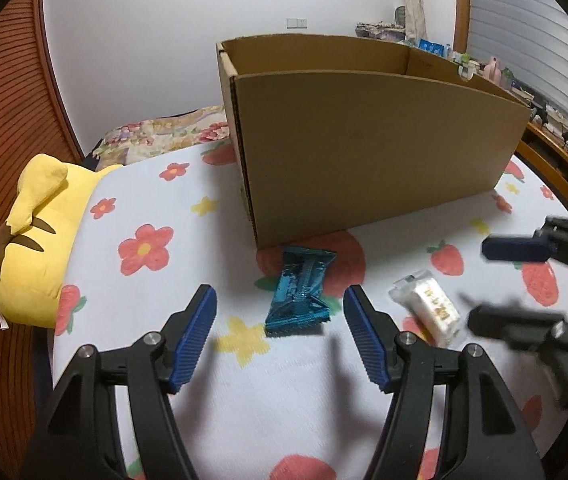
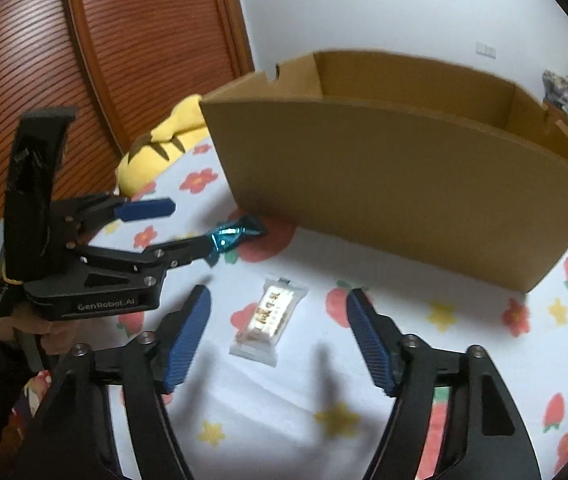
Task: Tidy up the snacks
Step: 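Move both tools back from the box toward the teal and white packets, then grasp the teal wrapper with the left tool while the right tool grasps the white printed packet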
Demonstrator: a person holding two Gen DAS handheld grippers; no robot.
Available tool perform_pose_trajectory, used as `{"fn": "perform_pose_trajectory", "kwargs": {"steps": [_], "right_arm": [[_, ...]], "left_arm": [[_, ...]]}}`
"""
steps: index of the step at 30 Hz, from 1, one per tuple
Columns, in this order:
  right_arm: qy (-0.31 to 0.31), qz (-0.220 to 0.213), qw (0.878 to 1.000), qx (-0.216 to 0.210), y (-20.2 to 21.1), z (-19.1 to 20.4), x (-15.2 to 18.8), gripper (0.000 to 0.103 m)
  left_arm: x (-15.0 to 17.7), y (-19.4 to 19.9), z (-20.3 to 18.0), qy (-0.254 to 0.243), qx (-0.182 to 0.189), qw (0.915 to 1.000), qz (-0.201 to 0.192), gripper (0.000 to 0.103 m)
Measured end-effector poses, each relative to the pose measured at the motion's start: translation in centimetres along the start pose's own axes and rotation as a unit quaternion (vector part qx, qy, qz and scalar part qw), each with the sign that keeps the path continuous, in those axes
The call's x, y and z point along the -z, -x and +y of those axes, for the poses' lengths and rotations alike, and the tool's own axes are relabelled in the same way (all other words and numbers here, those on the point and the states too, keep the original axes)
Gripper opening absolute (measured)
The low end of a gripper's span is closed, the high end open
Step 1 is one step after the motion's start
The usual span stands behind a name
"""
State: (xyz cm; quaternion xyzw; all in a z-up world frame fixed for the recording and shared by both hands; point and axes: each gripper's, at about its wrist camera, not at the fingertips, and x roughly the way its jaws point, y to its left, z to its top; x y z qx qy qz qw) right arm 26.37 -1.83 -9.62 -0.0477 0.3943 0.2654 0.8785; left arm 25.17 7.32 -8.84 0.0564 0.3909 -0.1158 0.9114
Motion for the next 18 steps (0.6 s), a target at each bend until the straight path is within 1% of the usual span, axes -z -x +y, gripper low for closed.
{"fn": "perform_pose_trajectory", "kwargs": {"steps": [4, 8, 11, 12, 16, 18], "right_arm": [[0.007, 0.022, 1.0, -0.006, -1.9, 0.6, 0.2, 0.055], [0.011, 0.037, 0.999, -0.008, -3.1, 0.9, 0.2, 0.048], [0.02, 0.046, 0.999, -0.002, -3.6, 0.9, 0.4, 0.033], [0.024, 0.049, 0.999, -0.003, -3.6, 0.9, 0.5, 0.023], [0.031, 0.048, 0.998, -0.005, -2.8, 0.6, 1.0, 0.02], [0.03, 0.042, 0.999, -0.005, -2.1, 0.3, 1.2, 0.02]], "left_arm": [[-0.3, -0.7, 0.6, 0.007, 0.008, 0.9999, 0.006, 0.066], [-0.6, -1.2, 1.0, 0.009, 0.013, 0.9998, 0.01, 0.066], [-0.8, -1.6, 0.8, 0.005, 0.018, 0.9997, 0.013, 0.066], [-0.8, -1.6, 0.6, 0.003, 0.019, 0.9997, 0.013, 0.066], [-1.1, -2.0, 0.2, -0.002, 0.029, 0.9995, 0.015, 0.065], [-1.1, -2.0, 0.0, -0.003, 0.035, 0.9993, 0.014, 0.063]]}}
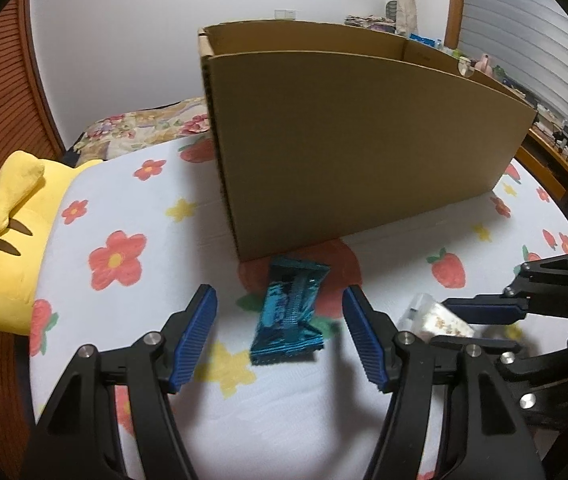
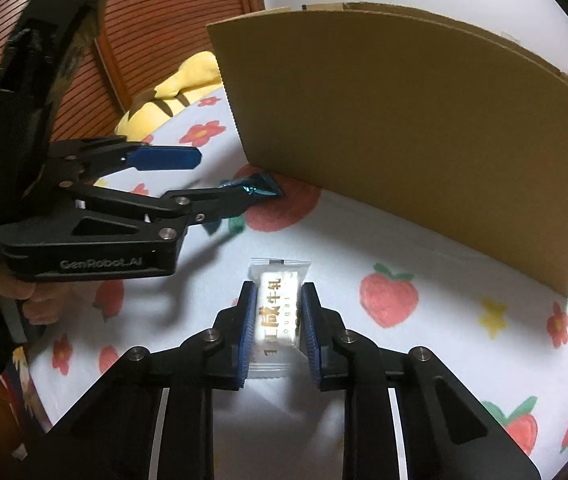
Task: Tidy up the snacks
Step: 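Grasp the teal wrapper with the left tool while the right tool grasps the white printed packet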
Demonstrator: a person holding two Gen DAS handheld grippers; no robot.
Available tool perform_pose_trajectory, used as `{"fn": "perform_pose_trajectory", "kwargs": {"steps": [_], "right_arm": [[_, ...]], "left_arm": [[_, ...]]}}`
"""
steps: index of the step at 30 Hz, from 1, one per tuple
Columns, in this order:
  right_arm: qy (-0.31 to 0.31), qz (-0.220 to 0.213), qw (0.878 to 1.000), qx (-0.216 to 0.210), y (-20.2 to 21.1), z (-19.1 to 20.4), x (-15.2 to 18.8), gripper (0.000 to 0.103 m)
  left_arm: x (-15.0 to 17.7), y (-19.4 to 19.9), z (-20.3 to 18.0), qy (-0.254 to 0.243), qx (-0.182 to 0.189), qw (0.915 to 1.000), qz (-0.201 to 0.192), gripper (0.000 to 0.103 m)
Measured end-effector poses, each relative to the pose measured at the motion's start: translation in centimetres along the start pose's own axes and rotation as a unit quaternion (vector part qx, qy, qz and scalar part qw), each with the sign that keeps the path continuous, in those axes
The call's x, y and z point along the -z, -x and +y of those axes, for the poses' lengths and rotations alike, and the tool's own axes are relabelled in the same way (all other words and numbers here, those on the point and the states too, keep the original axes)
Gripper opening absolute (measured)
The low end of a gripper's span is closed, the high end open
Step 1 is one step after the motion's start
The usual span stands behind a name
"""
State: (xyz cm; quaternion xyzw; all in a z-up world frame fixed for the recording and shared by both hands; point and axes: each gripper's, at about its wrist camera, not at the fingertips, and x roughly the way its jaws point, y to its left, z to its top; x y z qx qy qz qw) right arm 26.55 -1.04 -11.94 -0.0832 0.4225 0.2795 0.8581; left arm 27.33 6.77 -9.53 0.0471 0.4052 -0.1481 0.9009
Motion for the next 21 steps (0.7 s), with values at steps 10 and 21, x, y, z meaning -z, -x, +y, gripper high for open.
{"fn": "perform_pose_trajectory", "kwargs": {"steps": [10, 21], "right_arm": [[-0.026, -0.022, 0.999, 0.011, 3.6, -2.7, 3.1, 0.021], [-0.044, -0.023, 0.999, 0.014, 4.1, -3.7, 4.8, 0.021]], "left_arm": [[-0.2, -1.2, -1.0, -0.01, -0.003, 0.9997, 0.021, 0.064], [0.1, -2.1, -0.8, -0.003, -0.025, 0.9994, 0.025, 0.087]]}}
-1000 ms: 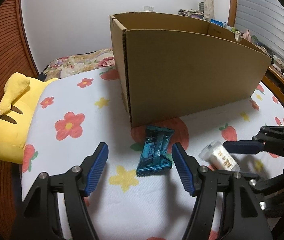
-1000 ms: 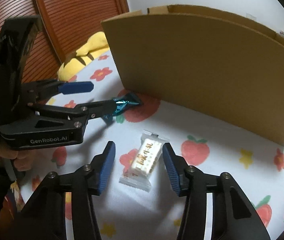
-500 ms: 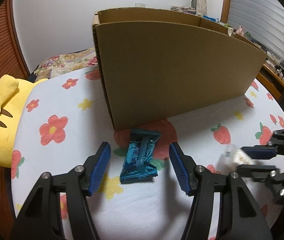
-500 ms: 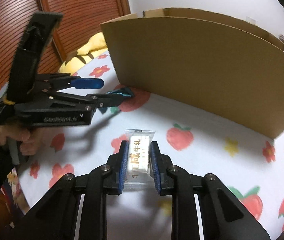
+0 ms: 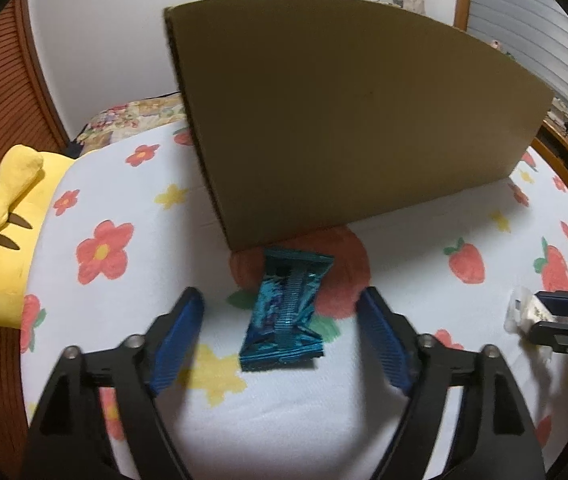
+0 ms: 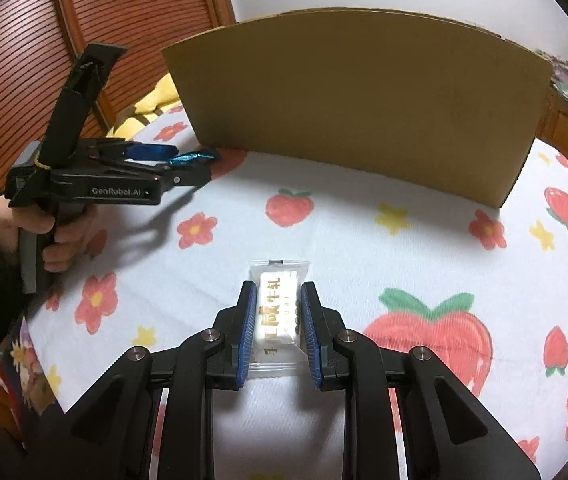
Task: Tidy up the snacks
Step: 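Grasp the teal wrapper with the left tool while the right tool grasps the white printed packet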
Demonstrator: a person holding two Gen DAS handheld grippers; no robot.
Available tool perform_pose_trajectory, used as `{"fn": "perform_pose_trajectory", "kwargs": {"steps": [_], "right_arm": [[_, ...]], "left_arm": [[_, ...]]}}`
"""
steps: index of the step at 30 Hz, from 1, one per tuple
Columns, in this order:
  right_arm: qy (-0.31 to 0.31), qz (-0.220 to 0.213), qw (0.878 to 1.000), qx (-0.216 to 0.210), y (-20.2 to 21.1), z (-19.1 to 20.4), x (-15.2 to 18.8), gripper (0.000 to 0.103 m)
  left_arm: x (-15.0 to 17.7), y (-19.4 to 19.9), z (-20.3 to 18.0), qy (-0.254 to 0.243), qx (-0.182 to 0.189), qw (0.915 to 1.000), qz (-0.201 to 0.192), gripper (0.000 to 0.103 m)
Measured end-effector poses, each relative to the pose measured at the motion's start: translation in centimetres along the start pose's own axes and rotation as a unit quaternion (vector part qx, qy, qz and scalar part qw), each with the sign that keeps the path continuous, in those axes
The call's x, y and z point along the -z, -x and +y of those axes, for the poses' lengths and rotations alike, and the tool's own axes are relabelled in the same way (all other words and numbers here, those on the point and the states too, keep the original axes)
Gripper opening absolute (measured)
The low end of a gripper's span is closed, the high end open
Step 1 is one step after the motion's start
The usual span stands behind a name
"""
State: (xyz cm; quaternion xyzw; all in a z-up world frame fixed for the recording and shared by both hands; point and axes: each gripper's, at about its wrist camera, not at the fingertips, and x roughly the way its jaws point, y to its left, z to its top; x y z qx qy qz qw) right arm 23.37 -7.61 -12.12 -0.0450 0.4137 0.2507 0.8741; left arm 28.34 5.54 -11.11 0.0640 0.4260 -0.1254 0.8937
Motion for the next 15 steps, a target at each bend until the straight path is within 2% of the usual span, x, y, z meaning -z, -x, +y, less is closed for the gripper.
{"fn": "perform_pose_trajectory", "kwargs": {"steps": [3, 5, 10, 13, 15], "right_arm": [[0.001, -0.002, 1.0, -0.002, 0.17, -0.22, 0.05, 0.021], [0.0, -0.003, 1.0, -0.004, 0.25, -0.44, 0.16, 0.021], [-0.001, -0.004, 1.0, -0.009, 0.29, -0.68, 0.34, 0.021], [-0.001, -0.005, 1.0, -0.009, 0.3, -0.7, 0.32, 0.021], [0.0, -0.005, 1.0, -0.01, 0.33, -0.74, 0.35, 0.021]], "left_arm": [[0.24, -0.18, 0.56, 0.01, -0.006, 0.9999, -0.002, 0.093], [0.27, -0.24, 0.91, 0.018, 0.002, 0.9998, 0.003, 0.093], [0.35, -0.06, 0.65, -0.004, 0.001, 1.0, 0.001, 0.094], [0.25, 0.0, 0.39, -0.011, 0.006, 0.9999, 0.007, 0.093], [0.2, 0.17, 0.18, -0.015, 0.016, 0.9997, 0.006, 0.086]]}}
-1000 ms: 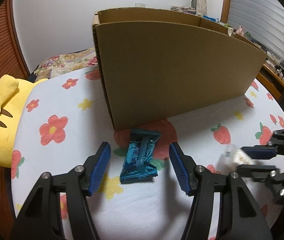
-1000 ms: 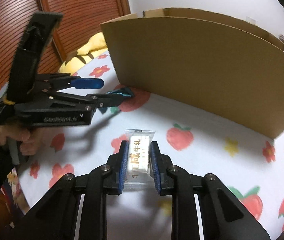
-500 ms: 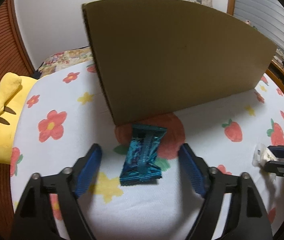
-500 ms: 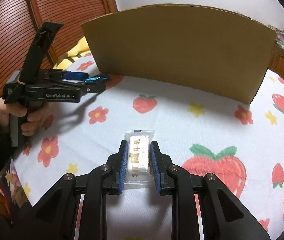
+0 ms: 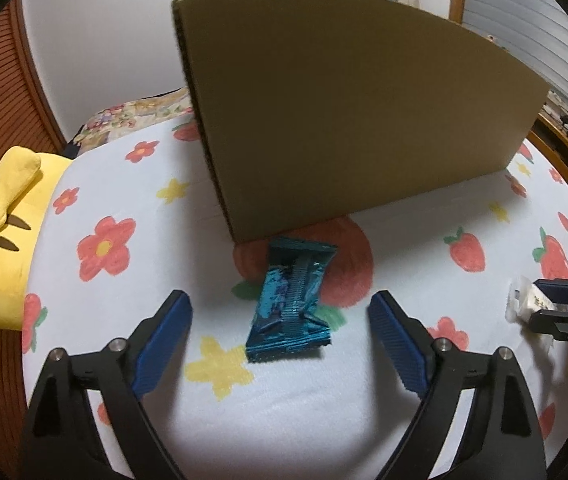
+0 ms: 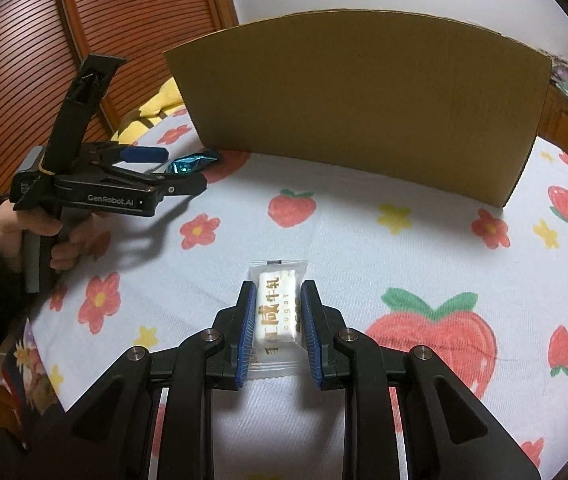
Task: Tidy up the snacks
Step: 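Grasp the teal wrapper with the left tool while the right tool grasps the white printed packet, then carry the teal wrapper with the left tool while the right tool carries the white packet to the box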
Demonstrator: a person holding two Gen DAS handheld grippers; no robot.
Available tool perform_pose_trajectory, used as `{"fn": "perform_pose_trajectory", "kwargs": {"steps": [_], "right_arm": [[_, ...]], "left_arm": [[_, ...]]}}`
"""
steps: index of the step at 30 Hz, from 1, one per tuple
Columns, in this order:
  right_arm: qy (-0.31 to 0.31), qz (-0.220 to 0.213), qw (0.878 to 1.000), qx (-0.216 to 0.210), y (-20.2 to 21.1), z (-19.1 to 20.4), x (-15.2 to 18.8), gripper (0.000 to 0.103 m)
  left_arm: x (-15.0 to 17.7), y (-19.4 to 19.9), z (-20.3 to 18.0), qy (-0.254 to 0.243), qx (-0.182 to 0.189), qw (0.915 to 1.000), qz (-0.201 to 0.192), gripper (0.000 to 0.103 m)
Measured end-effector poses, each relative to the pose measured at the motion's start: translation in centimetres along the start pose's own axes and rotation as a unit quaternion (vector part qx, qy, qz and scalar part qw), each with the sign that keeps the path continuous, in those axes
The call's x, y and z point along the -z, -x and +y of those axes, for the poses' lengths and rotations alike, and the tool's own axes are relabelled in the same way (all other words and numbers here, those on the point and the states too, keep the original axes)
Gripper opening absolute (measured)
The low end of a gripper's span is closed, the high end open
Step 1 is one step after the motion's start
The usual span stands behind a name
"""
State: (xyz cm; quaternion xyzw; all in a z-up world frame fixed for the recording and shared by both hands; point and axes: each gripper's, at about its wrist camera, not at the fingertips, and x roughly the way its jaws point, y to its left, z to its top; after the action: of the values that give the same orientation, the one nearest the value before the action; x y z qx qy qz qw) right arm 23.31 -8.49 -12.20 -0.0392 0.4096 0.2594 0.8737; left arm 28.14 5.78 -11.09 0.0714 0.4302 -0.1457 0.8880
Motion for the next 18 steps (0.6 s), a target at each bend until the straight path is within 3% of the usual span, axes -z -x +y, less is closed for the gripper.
{"fn": "perform_pose_trajectory", "kwargs": {"steps": [2, 6, 12, 18], "right_arm": [[0.0, -0.001, 1.0, -0.001, 0.0, 0.0, 0.0, 0.021], [0.002, -0.001, 1.0, 0.002, 0.0, 0.0, 0.1, 0.021], [0.002, -0.001, 1.0, 0.001, 0.0, 0.0, 0.0, 0.021], [0.004, -0.002, 1.0, 0.002, 0.0, 0.0, 0.0, 0.021]], "left_arm": [[-0.1, 0.3, -0.1, -0.001, 0.012, 0.9999, -0.004, 0.082], [-0.3, 0.8, -0.3, 0.003, 0.022, 0.9997, -0.008, 0.051], [-0.1, 0.7, -0.4, -0.002, 0.023, 0.9997, -0.006, 0.024], [0.6, 1.7, -1.0, 0.002, 0.022, 0.9996, -0.018, 0.022]]}}
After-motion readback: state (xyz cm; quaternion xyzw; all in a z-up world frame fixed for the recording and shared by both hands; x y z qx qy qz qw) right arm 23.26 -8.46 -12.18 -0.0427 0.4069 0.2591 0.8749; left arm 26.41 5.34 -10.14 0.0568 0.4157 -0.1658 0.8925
